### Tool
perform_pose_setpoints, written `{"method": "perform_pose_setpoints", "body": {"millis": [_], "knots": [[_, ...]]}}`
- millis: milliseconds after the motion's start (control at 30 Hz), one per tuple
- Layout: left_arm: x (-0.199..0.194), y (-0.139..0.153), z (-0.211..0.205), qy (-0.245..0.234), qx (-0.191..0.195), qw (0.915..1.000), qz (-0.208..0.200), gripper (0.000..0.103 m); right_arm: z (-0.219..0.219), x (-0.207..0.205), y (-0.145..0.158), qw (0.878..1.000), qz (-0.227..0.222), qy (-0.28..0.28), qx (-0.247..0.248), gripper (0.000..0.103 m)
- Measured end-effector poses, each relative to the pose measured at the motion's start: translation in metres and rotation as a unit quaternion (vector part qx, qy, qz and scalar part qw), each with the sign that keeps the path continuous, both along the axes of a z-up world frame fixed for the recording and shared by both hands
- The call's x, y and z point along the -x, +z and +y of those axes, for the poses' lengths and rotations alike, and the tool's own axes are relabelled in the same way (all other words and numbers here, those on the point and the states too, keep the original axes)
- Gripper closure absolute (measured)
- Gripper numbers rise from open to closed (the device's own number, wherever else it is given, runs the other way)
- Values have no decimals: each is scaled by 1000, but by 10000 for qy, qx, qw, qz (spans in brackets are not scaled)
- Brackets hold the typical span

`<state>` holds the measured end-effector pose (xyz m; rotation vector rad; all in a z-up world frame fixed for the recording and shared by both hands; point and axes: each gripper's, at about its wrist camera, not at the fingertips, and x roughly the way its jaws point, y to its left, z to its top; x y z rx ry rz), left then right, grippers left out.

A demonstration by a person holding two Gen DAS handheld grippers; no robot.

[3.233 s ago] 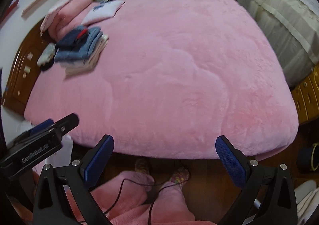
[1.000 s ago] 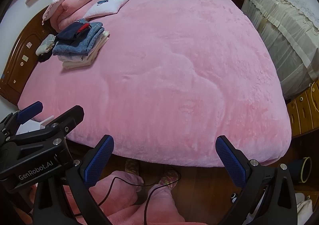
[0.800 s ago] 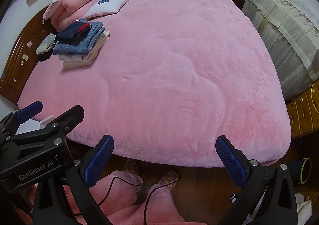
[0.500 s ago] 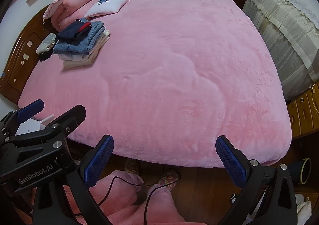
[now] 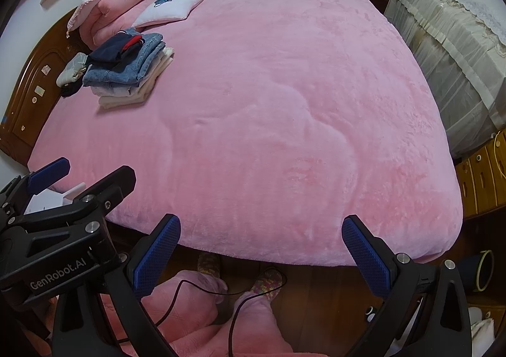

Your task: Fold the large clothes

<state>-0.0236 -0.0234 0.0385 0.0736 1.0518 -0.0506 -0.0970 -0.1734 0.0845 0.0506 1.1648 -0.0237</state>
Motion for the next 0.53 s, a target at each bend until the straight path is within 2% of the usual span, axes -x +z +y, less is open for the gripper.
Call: {"method": "perform_pose_setpoints", "body": {"millis": [533], "knots": [[-2,0,1,-4,0,10000,4,3,0,-1,0,10000,10,-9,-5,0]]}}
